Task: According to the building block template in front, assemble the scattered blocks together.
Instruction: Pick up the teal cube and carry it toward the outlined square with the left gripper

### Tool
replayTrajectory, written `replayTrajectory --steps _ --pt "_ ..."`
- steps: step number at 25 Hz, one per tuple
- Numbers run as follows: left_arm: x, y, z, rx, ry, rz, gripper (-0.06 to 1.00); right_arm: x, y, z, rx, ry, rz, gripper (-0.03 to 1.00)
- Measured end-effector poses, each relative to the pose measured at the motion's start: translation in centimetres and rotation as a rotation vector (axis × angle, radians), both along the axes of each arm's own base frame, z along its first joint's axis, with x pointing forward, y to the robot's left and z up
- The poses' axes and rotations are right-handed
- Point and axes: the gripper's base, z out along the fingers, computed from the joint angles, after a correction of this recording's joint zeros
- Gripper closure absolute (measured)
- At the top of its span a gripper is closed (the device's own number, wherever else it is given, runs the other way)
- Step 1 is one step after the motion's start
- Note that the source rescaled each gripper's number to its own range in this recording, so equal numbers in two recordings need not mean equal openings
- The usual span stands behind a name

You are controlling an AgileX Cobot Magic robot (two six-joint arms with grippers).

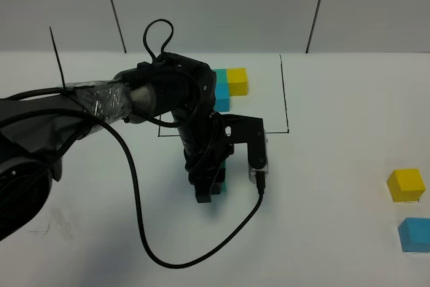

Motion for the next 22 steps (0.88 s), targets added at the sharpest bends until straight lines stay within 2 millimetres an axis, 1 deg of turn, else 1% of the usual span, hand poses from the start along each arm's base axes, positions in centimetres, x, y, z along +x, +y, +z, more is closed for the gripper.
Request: replayTrajectory --steps 3,9,17,21,22 --pt "0.2 -0.1 -1.0 0.003 0.000 -0.007 0.94 0.0 0.0 0.0 0.000 0.000 0.000 0.97" --pt "0.6 0.1 -1.8 0.043 -0.035 -0.048 0.94 0.0 0.0 0.0 0.000 0.000 0.000 0.97" --pt "0.6 0.1 -1.9 0.046 -0.036 -0.051 0.94 0.0 0.0 0.0 0.000 0.000 0.000 0.97" --pt "0.6 0.1 -1.9 0.045 -0.032 -0.009 0.94 0.0 0.0 0.0 0.000 0.000 0.000 0.97" --pt "0.6 0.1 -1.9 0.045 -0.031 0.004 0.91 0.0 0.0 0.0 0.000 0.000 0.000 0.97"
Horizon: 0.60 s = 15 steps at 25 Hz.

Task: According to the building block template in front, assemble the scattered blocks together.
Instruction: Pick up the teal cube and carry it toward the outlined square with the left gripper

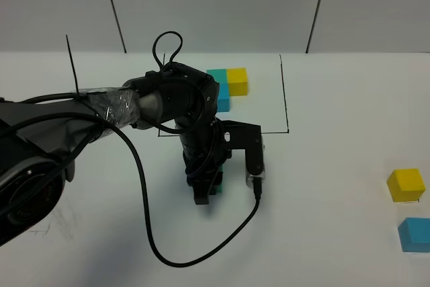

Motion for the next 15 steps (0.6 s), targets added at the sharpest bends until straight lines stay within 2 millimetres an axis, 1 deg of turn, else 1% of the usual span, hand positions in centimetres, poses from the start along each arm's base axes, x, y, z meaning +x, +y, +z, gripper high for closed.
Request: replayTrajectory --steps 1,2,4,6,7,8,10,11,13,15 --pt "0.0 0.0 0.0 0.000 0.001 0.015 0.84 0.0 0.0 0.0 0.000 0.000 0.000 0.97" --pt "0.0 0.0 0.0 0.000 0.002 0.029 0.74 0.0 0.0 0.0 0.000 0.000 0.000 0.97" --pt "0.0 0.0 0.5 -0.005 -0.003 0.062 0.47 0.0 0.0 0.0 0.000 0.000 0.000 0.97" --pt "0.0 0.0 1.4 -0.018 -0.013 0.111 0.23 0.0 0.0 0.0 0.000 0.000 0.000 0.97" --pt "0.1 0.0 2.2 -0.025 -0.020 0.139 0.12 0.0 0.0 0.0 0.000 0.000 0.000 0.97" --pt "0.2 -0.1 2.9 -0.031 -0.028 0.161 0.03 0.0 0.0 0.0 0.000 0.000 0.000 0.97" --pt "0.3 -0.2 5.0 -0.054 -0.057 0.210 -0.04 0.0 0.0 0.0 0.000 0.000 0.000 0.97" --pt "0.4 -0.2 6.2 -0.066 -0.075 0.230 -0.06 0.0 0.0 0.0 0.000 0.000 0.000 0.97" --pt "0.3 -0.2 8.7 -0.094 -0.107 0.285 -0.06 0.0 0.0 0.0 0.000 0.000 0.000 0.97" --pt "0.2 0.2 11.5 -0.103 -0.157 0.347 -0.06 0.0 0.0 0.0 0.000 0.000 0.000 0.97"
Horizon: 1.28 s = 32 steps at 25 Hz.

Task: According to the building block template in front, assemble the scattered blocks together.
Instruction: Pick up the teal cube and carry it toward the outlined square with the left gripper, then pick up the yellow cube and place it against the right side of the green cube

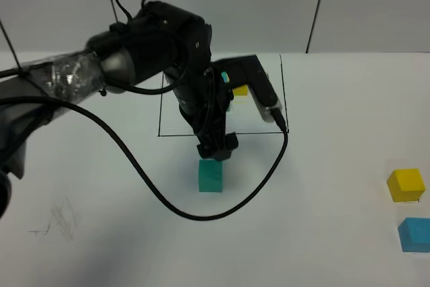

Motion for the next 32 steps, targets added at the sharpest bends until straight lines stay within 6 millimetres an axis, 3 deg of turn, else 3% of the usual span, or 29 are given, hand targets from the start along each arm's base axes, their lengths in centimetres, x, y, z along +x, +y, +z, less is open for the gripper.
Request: replayTrajectory --steps 3,8,11,15,21,25,32 --pt "-0.3 1.6 4.4 0.025 -0.109 0.154 -0.06 0.0 0.0 0.0 0.000 0.000 0.000 0.97" --pt "-2.0 5.9 10.8 0.141 -0.288 0.483 -0.05 0.0 0.0 0.0 0.000 0.000 0.000 0.97" --pt "-3.1 8.0 14.9 0.095 -0.439 0.606 -0.02 0.0 0.0 0.0 0.000 0.000 0.000 0.97" --pt "-6.6 10.9 20.7 -0.049 -0.548 0.693 0.02 0.0 0.0 0.0 0.000 0.000 0.000 0.97" --pt "-14.9 16.6 27.9 -0.282 -0.674 0.736 0.11 0.0 0.0 0.0 0.000 0.000 0.000 0.97" --pt "-21.0 19.9 29.1 -0.434 -0.651 0.710 0.16 0.0 0.0 0.0 0.000 0.000 0.000 0.97" --pt "-31.2 25.1 26.6 -0.665 -0.572 0.623 0.18 0.0 0.0 0.0 0.000 0.000 0.000 0.97"
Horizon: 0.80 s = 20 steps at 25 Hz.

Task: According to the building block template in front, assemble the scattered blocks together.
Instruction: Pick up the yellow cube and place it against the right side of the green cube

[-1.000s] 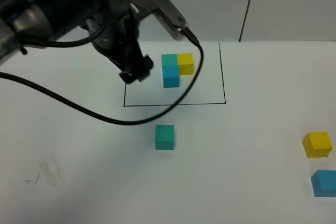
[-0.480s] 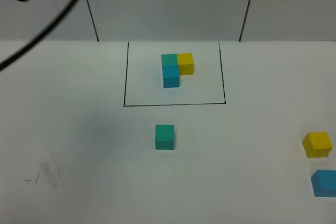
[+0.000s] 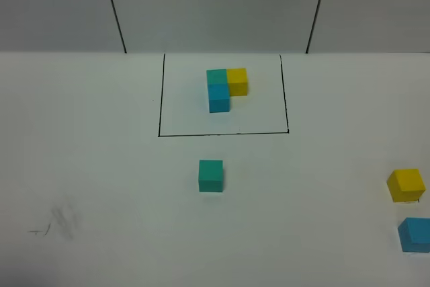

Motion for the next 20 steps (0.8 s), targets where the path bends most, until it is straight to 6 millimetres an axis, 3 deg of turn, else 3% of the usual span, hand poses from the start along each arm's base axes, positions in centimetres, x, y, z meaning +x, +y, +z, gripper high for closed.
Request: replayTrajectory --steps 3,6,13,20 --pt "-2.7 1.4 -2.2 -0.055 0.007 -0.032 0.20 0.0 0.0 0.0 0.000 0.000 0.000 0.97" --pt "-4.1 1.8 -4.2 -0.108 0.003 -0.073 0.20 0.0 0.0 0.0 0.000 0.000 0.000 0.97" --pt "-4.4 0.1 -9.0 -0.166 0.055 -0.158 0.23 0.0 0.0 0.0 0.000 0.000 0.000 0.97" --pt "-6.3 -0.6 -10.8 -0.231 0.021 -0.198 0.25 0.0 0.0 0.0 0.000 0.000 0.000 0.97"
